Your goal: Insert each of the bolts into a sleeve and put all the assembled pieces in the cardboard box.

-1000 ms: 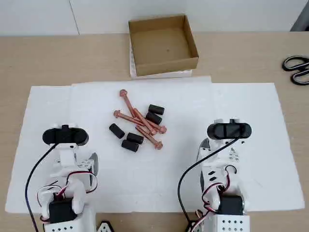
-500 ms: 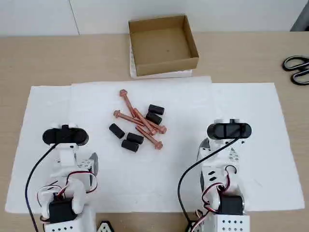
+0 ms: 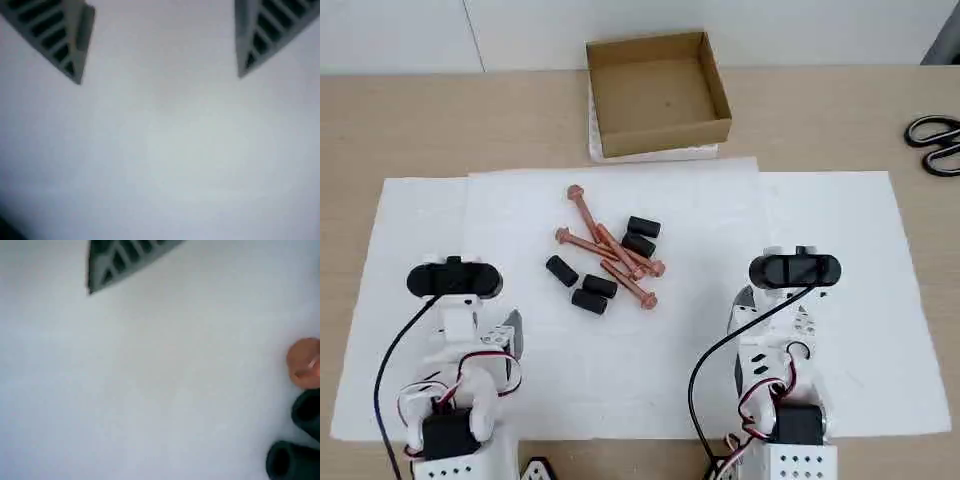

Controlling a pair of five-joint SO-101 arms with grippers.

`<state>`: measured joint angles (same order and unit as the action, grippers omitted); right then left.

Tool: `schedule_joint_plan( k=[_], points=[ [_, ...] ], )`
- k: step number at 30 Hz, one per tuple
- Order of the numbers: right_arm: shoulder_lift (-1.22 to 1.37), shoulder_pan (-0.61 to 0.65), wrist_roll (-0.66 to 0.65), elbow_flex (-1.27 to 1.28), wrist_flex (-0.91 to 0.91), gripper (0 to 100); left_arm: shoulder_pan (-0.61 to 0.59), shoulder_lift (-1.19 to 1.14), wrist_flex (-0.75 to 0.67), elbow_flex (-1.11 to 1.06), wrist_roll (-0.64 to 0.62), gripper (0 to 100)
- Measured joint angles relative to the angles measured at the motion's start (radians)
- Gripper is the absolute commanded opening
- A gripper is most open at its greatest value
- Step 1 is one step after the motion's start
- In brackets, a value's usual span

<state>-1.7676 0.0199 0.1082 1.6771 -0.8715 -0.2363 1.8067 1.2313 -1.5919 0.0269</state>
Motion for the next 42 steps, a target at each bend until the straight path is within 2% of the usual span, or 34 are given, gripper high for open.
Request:
schedule_joint_plan(
  k=[9, 13, 18, 22, 25, 30, 35, 39, 42],
  points=[
    [0.000, -0.091, 0.002, -0.011, 0.064, 16.9, 0.000, 0.000, -0.012, 0.000, 0.000, 19],
    [0.000, -0.141, -0.014, -0.133, 0.023, 17.0, 0.000, 0.000, -0.012, 0.000, 0.000, 19],
    [-0.002, -0.258, -0.157, -0.477, -0.012, 17.1, 0.000, 0.000, -0.012, 0.000, 0.000, 19],
    [-0.006, -0.285, -0.288, -0.681, 0.034, 16.9, 0.000, 0.000, -0.012, 0.000, 0.000, 19],
    [0.051, -0.287, -0.322, -0.764, 0.103, 16.9, 0.000, 0.000, -0.012, 0.000, 0.000, 19],
    [0.252, -0.287, -0.328, -0.930, 0.170, 16.9, 0.000, 0.000, -0.012, 0.000, 0.000, 19],
    [0.574, -0.287, -0.328, -1.169, 0.166, 16.9, 0.000, 0.000, -0.012, 0.000, 0.000, 19],
    [0.875, -0.215, -0.318, -1.372, 0.006, 16.9, 0.000, 0.000, -0.012, 0.000, 0.000, 19],
    [1.102, -0.098, -0.310, -1.505, -0.189, 16.9, 0.000, 0.000, -0.012, 0.000, 0.000, 19]
  ],
)
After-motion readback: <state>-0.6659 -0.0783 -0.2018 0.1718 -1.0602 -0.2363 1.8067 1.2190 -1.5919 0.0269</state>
